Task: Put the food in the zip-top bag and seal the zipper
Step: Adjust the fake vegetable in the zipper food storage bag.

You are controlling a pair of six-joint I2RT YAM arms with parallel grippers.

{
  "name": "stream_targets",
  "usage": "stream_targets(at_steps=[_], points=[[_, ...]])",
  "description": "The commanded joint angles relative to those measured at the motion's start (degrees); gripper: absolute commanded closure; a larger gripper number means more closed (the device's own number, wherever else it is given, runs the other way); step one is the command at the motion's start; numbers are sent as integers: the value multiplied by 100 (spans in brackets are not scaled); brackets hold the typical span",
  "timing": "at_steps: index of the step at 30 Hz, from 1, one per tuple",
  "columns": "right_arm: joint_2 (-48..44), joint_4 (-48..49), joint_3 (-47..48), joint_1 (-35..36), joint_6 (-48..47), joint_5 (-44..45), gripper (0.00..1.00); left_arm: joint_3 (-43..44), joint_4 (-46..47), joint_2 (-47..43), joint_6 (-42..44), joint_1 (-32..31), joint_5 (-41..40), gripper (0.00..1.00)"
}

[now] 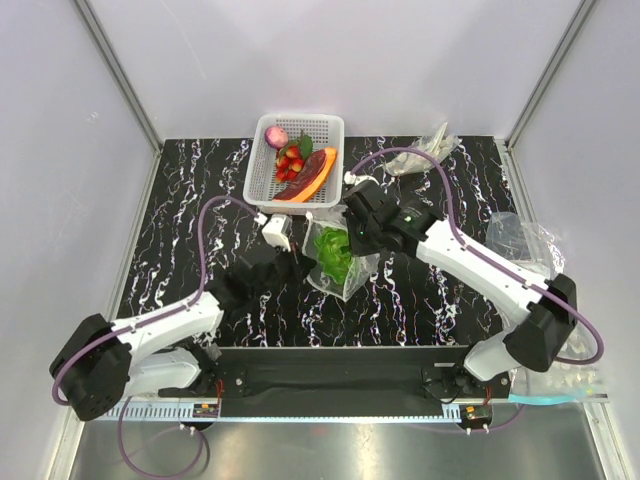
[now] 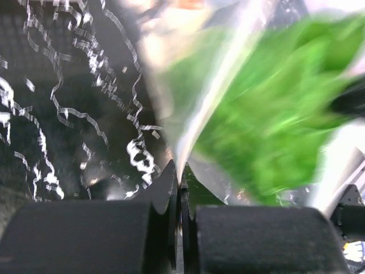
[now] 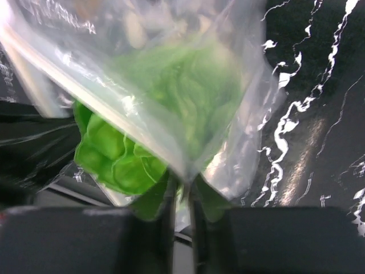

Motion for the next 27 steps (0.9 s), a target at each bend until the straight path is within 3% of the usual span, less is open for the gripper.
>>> stream_targets(at_steps=[1, 4, 5, 7, 16, 20, 27], points=[[291, -2, 248, -40, -84, 113, 78, 1036, -760, -37, 351, -25, 153, 100], [336, -2, 195, -49, -110, 429, 70, 1328, -1332, -213, 475, -7, 267, 100], [327, -28, 213, -49, -137, 456, 59, 1382, -1412, -248, 501, -16, 285, 100], [327, -20, 230, -49, -224, 457, 53, 1548, -1675, -257, 536, -16, 311, 100], [38, 165, 2, -49, -348, 411, 52, 1453, -1624, 138, 475, 37, 505, 100], [-59, 68, 2, -49, -339, 728, 43, 1453, -1623, 130, 475, 46, 513, 100], [186, -274, 248, -49, -304, 1290, 53, 1549, -1720, 59, 492, 46, 522, 100]])
